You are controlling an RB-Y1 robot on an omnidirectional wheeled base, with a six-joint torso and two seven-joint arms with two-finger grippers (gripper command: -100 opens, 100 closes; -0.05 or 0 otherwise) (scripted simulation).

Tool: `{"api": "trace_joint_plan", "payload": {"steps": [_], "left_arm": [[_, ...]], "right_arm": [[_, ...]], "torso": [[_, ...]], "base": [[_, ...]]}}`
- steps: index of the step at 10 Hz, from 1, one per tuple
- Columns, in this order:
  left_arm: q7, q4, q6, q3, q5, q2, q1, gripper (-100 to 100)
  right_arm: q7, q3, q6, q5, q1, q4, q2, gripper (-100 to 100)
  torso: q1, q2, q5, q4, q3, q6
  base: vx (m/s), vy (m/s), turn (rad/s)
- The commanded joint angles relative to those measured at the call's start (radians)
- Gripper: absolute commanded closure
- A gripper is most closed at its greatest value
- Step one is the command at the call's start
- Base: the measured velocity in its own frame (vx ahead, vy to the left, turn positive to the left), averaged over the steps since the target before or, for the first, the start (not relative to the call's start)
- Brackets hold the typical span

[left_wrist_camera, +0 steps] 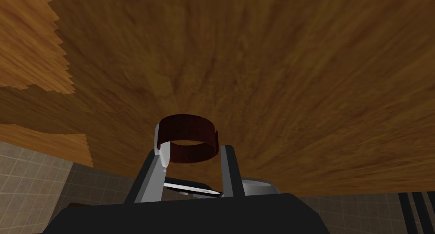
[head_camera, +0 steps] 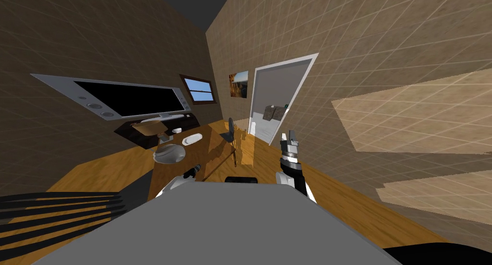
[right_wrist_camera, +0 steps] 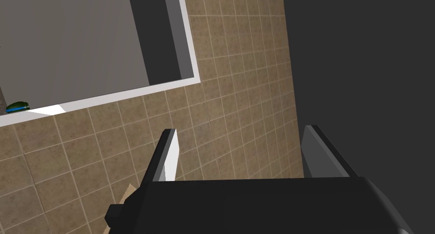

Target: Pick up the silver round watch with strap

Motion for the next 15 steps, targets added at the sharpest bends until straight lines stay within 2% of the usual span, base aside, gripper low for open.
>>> {"api": "trace_joint_plan", "payload": {"steps": [1, 3, 4, 5, 13, 14, 15], "left_arm": [[0.000, 0.000, 0.000, 0.000, 0.000, 0.000, 0.000, 100], [0.000, -0.001, -0.002, -0.001, 0.000, -0.001, -0.001, 100], [0.000, -0.001, -0.001, 0.000, 0.000, -0.001, -0.001, 0], [-0.006, -0.036, 0.007, -0.003, 0.001, -0.006, 0.025, 100], [-0.045, -0.239, 0.057, -0.033, 0.031, -0.016, 0.162, 100], [-0.042, -0.224, 0.052, -0.031, 0.029, -0.015, 0.153, 100], [-0.043, -0.227, 0.053, -0.031, 0.030, -0.015, 0.155, 0]], "right_arm": [[0.000, 0.000, 0.000, 0.000, 0.000, 0.000, 0.000, 0], [0.000, 0.000, 0.000, 0.000, 0.000, 0.000, 0.000, 0], [0.000, 0.000, 0.000, 0.000, 0.000, 0.000, 0.000, 0], [0.000, 0.000, 0.000, 0.000, 0.000, 0.000, 0.000, 0], [0.000, 0.000, 0.000, 0.000, 0.000, 0.000, 0.000, 0], [0.000, 0.000, 0.000, 0.000, 0.000, 0.000, 0.000, 0], [0.000, 0.000, 0.000, 0.000, 0.000, 0.000, 0.000, 0]], "torso": [[0.000, 0.000, 0.000, 0.000, 0.000, 0.000], [0.000, 0.000, 0.000, -0.001, 0.000, -0.001], [0.000, 0.000, 0.000, -0.001, 0.000, -0.001], [0.000, 0.000, 0.000, -0.001, 0.000, -0.001], [0.000, -0.002, 0.000, -0.001, -0.001, 0.000], [0.000, -0.002, 0.000, -0.001, -0.001, 0.000], [0.000, -0.001, 0.000, -0.001, -0.001, 0.000]], "base": [[0.001, -0.001, -0.023], [0.000, 0.000, 0.000], [0.000, 0.000, 0.000], [0.031, 0.009, 0.073], [0.042, -0.002, 0.057], [0.016, -0.003, 0.012], [0.000, 0.000, 0.000]]}}
